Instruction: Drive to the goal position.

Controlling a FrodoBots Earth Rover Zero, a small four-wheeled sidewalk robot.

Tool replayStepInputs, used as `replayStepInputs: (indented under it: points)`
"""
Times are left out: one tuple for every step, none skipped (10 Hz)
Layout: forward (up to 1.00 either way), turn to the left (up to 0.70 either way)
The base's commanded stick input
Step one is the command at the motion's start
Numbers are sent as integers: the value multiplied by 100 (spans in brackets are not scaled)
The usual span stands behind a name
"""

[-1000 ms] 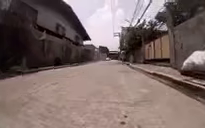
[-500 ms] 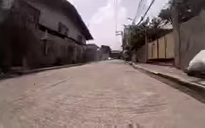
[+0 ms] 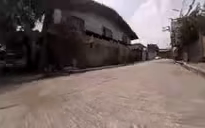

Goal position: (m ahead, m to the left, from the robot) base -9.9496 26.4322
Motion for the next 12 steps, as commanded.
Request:
replayStepInputs:
  points:
    - [0, 100]
    - [0, 100]
    - [0, 100]
    - [0, 100]
    - [0, 100]
    - [0, 100]
    - [0, 100]
    - [0, 100]
    - [0, 100]
    - [0, 100]
    - [0, 100]
    - [2, 90]
